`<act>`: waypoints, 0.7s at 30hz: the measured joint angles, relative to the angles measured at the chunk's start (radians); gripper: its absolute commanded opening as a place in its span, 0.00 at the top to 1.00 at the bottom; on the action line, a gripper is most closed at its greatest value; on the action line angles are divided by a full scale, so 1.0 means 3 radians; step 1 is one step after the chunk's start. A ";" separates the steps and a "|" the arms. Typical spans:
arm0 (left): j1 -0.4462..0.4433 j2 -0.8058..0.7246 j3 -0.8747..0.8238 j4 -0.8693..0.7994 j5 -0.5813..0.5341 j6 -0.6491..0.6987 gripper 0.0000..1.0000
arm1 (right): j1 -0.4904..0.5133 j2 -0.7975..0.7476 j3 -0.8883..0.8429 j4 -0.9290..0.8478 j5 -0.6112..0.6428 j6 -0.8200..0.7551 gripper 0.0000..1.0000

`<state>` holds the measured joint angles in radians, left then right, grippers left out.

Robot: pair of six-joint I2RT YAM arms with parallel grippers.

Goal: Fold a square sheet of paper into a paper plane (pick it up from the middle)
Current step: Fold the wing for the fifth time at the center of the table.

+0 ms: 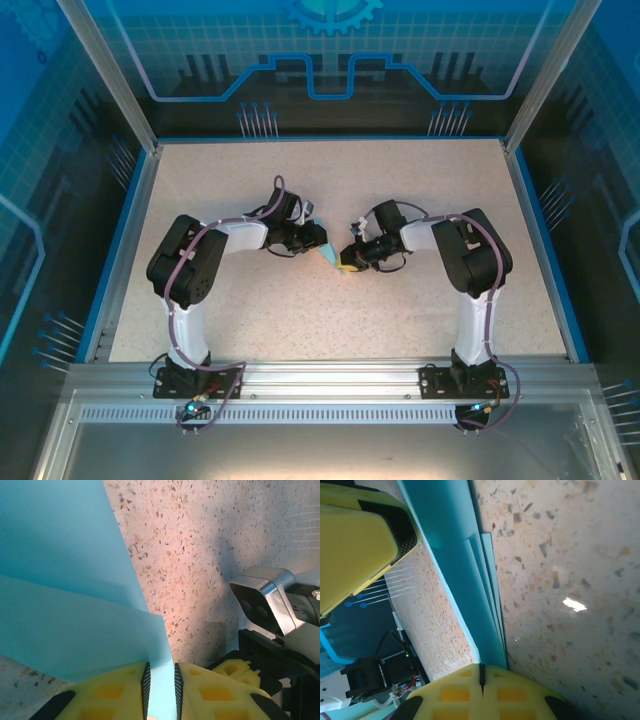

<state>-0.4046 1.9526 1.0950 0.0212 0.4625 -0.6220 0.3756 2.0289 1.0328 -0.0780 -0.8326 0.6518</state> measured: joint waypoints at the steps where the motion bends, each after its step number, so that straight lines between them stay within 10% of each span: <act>1: 0.0000 0.0010 0.0000 0.0011 0.0000 0.0000 0.76 | -0.0008 0.0008 -0.0004 0.0011 -0.0024 0.0017 1.00; 21: -0.0022 0.0223 0.0233 -0.0294 -0.0120 0.0039 0.83 | -0.0043 -0.0033 -0.0023 0.0042 -0.0046 0.0131 0.84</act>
<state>-0.4110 2.0193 1.1648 -0.0669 0.4267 -0.6102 0.3626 2.0190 1.0260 -0.0654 -0.8463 0.6910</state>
